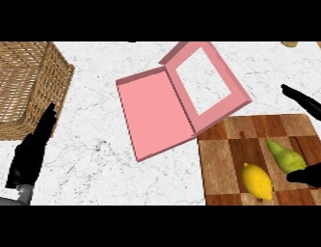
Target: Pick the lemon from the cutting board and place it in the cardboard box
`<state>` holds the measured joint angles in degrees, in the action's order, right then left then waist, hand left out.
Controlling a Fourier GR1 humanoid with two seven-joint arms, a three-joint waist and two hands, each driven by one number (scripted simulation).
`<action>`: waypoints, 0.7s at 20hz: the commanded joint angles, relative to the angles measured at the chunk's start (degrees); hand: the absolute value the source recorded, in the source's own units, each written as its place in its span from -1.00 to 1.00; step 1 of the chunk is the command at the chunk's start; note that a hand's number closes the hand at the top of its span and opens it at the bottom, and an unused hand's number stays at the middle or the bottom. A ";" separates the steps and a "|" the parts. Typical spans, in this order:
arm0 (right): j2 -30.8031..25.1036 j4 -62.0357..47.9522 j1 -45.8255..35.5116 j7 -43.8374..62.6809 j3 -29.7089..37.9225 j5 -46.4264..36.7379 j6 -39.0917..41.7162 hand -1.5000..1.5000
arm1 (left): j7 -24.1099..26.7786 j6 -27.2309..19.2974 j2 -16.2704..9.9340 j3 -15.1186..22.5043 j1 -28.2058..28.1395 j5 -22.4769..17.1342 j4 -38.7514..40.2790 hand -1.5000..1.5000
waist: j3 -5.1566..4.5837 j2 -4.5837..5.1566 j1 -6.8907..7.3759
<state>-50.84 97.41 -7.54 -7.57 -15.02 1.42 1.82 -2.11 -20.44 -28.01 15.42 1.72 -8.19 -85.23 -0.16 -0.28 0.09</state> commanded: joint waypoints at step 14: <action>-2.77 16.95 0.30 31.78 -13.12 -13.60 19.15 -1.00 | -0.05 2.61 1.68 -2.56 -0.44 2.30 -0.52 0.00 | 0.14 0.24 -0.01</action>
<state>-58.00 113.02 -8.38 18.85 -25.58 -7.55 20.30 -2.66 -18.82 -27.15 13.64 1.39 -6.68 -85.82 -0.08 -0.11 0.07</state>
